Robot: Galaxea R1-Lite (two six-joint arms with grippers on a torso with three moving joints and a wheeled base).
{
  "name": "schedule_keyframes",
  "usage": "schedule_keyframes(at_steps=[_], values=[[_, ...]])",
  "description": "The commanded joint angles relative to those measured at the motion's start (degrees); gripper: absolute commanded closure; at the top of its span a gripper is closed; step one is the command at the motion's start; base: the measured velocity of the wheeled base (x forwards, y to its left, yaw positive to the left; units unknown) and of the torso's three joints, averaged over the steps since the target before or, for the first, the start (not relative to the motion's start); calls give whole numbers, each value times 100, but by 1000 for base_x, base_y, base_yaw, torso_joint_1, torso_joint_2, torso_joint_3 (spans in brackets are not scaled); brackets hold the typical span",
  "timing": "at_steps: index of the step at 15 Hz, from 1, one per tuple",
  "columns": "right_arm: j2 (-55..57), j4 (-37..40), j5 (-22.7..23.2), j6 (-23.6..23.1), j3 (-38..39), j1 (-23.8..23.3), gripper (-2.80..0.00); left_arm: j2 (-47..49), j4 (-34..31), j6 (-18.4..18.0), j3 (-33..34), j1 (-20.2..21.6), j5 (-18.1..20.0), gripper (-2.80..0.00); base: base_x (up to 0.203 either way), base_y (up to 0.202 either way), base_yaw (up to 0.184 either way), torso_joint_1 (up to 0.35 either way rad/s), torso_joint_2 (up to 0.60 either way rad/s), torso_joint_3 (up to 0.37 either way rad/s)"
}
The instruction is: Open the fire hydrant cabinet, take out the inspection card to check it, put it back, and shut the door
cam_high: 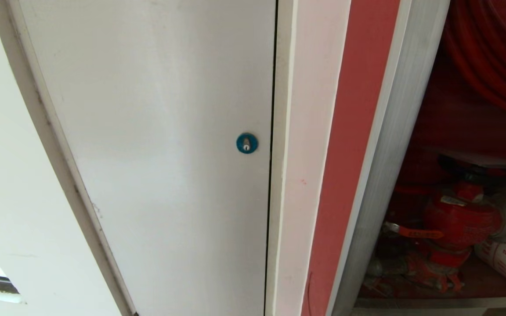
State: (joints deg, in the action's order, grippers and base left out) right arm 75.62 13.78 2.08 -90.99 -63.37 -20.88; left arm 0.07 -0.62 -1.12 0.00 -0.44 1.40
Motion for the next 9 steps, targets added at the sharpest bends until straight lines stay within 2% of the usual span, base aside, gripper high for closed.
schedule_keyframes(at_steps=[1, 9], values=[[-524, 11, -35, -51, 207, -3, 0, 1, 1, -2, 0, 0, 0, 0, 0, 0, 0, 0, 0, 0], [-2182, 35, -83, 60, 677, -2, 0, 1, 1, -2, 0, 0, 0, 0, 0, 0, 0, 0, 0, 0]])
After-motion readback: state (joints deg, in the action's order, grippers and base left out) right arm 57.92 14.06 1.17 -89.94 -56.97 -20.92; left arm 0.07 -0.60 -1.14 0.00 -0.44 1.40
